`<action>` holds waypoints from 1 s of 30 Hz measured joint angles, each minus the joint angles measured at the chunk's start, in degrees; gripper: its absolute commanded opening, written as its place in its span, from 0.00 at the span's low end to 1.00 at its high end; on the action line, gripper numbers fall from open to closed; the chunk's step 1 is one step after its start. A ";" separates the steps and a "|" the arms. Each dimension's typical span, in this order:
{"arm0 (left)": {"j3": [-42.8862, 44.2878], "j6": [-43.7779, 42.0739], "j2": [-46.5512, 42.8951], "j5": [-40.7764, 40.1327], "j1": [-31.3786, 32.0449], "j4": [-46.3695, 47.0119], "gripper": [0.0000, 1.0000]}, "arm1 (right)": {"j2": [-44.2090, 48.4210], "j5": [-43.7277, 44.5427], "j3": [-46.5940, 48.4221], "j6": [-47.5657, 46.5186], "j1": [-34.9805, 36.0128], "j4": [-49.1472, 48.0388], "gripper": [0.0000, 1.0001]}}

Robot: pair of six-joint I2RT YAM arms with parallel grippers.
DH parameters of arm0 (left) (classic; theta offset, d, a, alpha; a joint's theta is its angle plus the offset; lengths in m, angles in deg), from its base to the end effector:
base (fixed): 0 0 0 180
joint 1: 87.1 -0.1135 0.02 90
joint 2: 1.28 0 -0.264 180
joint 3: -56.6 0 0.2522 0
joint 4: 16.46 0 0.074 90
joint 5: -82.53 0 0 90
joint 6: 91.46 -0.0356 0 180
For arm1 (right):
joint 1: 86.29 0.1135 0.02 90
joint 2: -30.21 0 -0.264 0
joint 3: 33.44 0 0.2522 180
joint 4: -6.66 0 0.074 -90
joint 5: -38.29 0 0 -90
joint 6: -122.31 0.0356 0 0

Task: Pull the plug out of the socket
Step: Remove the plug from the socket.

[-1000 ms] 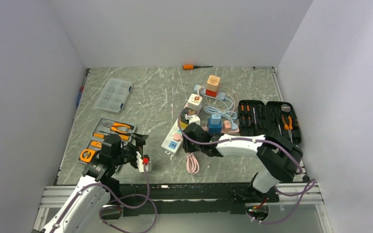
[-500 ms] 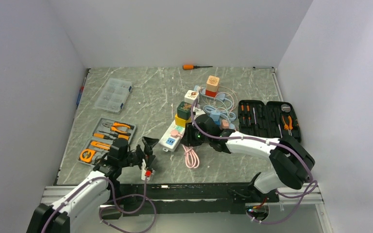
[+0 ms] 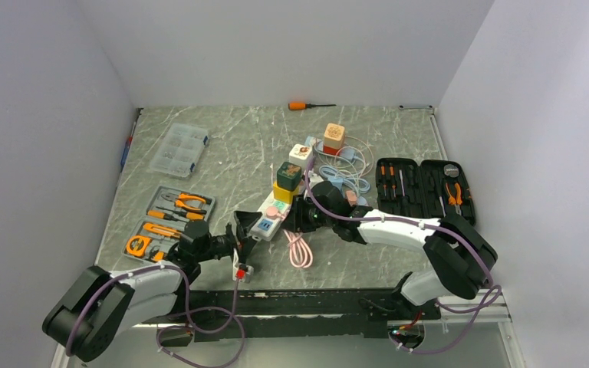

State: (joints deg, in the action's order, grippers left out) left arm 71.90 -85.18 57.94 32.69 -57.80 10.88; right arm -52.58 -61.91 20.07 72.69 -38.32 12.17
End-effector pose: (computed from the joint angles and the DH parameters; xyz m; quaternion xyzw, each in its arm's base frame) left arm 0.1314 -0.1001 0.1365 0.7412 0.2443 0.0119 0.6252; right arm 0.1938 0.2244 0.1899 -0.0995 0.8780 0.3781 0.2761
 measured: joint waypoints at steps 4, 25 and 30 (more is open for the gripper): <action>-0.48 -0.22 2.67 -0.20 0.50 4.20 0.99 | 0.17 -0.63 -0.28 0.20 -0.04 -0.04 0.20; 3.58 0.15 2.73 -5.90 0.79 3.43 0.27 | 6.03 -2.25 -3.17 -2.34 0.50 -1.73 0.72; 4.00 -0.35 1.73 -6.01 0.79 0.90 0.19 | 7.28 -0.81 -3.04 -4.15 0.63 0.68 0.75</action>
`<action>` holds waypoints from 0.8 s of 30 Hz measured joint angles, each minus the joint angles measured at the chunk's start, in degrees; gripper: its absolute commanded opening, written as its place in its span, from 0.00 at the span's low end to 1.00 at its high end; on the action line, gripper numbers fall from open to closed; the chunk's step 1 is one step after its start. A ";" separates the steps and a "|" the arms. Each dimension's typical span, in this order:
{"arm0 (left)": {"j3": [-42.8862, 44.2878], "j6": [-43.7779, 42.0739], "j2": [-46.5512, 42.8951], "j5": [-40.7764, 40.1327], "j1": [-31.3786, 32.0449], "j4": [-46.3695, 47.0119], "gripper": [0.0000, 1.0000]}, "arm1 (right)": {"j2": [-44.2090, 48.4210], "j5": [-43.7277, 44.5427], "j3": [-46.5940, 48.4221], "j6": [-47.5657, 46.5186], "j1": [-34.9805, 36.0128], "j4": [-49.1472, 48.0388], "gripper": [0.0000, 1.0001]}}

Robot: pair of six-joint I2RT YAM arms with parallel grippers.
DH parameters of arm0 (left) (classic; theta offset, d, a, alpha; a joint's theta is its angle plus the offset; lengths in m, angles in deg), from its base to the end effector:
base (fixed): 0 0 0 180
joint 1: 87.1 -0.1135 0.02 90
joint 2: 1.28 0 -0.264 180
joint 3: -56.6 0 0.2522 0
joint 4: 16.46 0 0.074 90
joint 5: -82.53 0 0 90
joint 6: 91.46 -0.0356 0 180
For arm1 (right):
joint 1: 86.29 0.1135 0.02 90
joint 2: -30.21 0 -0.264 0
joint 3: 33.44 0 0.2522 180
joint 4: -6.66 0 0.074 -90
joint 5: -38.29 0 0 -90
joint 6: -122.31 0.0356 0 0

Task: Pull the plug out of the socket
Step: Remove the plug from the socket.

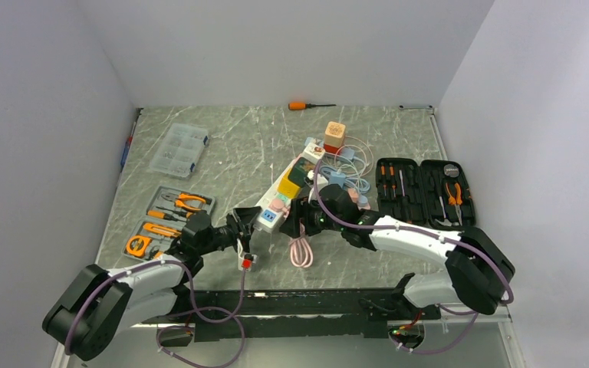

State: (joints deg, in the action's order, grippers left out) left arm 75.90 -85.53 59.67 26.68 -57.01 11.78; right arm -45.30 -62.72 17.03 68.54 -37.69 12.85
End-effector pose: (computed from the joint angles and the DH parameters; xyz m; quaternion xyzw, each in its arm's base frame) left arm 0.1465 -0.1080 0.1527 0.7287 0.2550 0.0635 0.6325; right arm 0.1772 0.2112 0.2059 -0.1402 0.8572 0.3911 0.3042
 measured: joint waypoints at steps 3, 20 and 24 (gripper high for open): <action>0.52 -0.74 -1.42 -0.07 0.00 -2.56 0.17 | 1.81 3.23 1.01 -1.88 0.11 4.87 0.77; 11.10 -4.85 -6.03 -0.17 0.17 -24.61 0.00 | 1.92 30.10 14.14 -12.41 10.67 19.63 0.75; 11.19 -5.75 -6.80 -0.59 0.17 -26.51 0.00 | -2.73 32.11 15.39 -14.73 10.64 19.19 0.75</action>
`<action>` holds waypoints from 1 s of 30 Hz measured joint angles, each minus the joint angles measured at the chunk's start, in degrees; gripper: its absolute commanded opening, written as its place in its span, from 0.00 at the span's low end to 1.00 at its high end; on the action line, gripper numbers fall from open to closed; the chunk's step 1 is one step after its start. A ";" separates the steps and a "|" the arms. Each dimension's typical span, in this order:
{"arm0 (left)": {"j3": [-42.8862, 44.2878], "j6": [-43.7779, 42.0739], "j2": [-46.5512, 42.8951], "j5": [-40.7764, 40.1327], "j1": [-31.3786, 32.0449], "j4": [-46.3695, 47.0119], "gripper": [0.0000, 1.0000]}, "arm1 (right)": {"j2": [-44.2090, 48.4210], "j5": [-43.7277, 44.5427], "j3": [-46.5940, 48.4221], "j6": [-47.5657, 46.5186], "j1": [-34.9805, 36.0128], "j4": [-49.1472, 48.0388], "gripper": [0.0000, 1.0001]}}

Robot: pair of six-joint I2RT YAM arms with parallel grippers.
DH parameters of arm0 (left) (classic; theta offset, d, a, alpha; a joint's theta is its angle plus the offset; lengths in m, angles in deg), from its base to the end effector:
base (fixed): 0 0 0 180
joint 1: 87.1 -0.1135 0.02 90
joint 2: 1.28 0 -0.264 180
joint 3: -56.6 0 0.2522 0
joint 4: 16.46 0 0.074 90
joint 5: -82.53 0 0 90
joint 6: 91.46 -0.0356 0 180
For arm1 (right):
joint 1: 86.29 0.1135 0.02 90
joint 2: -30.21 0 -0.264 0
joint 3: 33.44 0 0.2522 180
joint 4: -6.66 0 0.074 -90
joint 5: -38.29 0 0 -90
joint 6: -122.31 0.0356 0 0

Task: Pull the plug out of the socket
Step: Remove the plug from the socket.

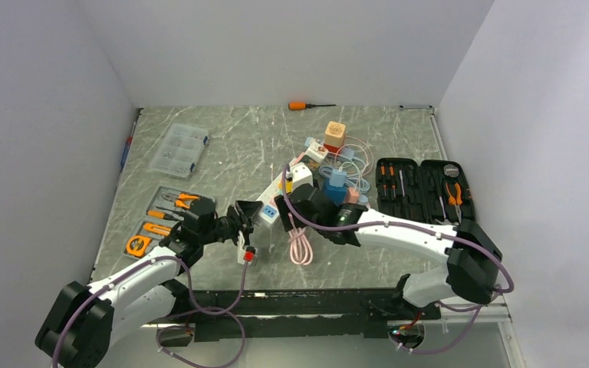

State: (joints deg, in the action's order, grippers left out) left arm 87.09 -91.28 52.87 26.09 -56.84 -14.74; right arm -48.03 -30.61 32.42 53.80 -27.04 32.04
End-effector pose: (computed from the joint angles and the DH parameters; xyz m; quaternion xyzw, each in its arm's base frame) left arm 0.1564 -0.1140 0.1875 0.7681 0.2563 0.0585 0.5839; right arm 0.1630 0.2489 0.2522 -0.2094 0.8613 0.1551 0.4362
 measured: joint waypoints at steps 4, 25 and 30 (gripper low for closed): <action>0.50 -0.66 -0.44 -0.55 0.07 -1.70 0.00 | -2.91 1.53 1.01 -2.49 0.00 -0.24 0.75; 3.69 -1.03 -0.44 -5.35 -0.57 -8.72 0.00 | -16.96 20.96 8.28 -14.84 6.38 -1.79 0.49; 4.00 -2.19 -0.74 -5.77 -0.63 -10.05 0.00 | -18.60 23.34 9.03 -17.11 7.67 -2.84 0.34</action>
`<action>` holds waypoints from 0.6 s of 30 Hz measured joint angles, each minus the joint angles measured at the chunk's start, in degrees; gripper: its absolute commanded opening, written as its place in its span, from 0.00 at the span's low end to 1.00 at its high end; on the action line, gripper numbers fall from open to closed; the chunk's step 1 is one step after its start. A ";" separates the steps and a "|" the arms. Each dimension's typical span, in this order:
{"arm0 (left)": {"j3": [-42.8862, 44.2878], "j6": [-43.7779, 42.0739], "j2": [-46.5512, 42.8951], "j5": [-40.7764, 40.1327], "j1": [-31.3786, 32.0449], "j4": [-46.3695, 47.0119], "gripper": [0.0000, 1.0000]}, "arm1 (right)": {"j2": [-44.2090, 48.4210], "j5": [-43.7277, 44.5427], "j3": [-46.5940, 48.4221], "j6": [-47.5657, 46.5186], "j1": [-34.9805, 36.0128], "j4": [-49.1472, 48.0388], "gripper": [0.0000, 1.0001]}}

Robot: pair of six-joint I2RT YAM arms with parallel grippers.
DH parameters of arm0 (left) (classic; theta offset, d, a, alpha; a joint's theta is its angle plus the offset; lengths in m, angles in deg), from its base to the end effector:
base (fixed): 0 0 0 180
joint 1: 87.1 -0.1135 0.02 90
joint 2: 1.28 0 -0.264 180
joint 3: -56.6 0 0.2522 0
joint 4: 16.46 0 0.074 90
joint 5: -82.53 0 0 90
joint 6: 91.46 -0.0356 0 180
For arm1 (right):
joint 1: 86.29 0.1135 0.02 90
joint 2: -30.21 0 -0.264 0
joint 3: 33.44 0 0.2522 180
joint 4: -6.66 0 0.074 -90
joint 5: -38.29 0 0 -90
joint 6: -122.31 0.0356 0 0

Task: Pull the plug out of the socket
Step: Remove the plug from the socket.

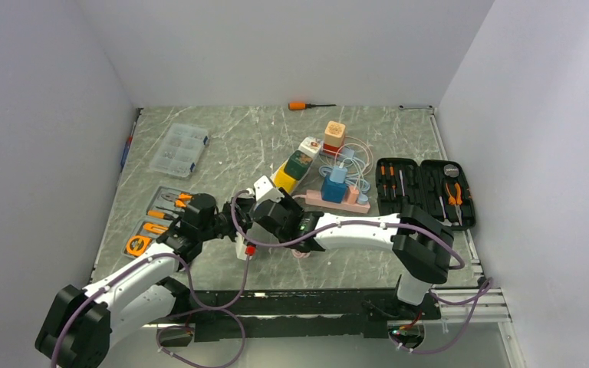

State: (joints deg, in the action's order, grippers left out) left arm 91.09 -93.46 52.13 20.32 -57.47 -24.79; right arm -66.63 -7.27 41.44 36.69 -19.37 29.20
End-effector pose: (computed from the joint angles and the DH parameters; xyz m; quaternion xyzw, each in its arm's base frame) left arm 0.1613 -0.1108 0.1954 0.7845 0.2950 0.0863 0.5385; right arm 0.1626 0.3180 0.2116 -0.3181 0.8056 -0.0747 0.4942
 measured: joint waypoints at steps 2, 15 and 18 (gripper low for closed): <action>0.09 -0.50 -0.37 0.07 0.02 -0.63 0.02 | -0.48 0.72 0.02 -0.33 0.31 -0.39 0.32; 5.64 -13.11 -2.40 -2.21 1.20 -15.37 0.00 | -0.26 0.46 -1.22 1.36 0.59 -3.50 0.19; 7.85 -13.84 -1.55 -4.09 2.89 -18.18 0.00 | 1.05 -0.39 -2.38 3.34 0.00 -4.13 0.18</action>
State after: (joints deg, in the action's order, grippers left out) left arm 98.93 -107.30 50.58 16.24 -54.59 -42.98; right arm -65.58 -7.66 39.06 40.03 -19.37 25.06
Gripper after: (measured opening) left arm 0.399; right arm 0.335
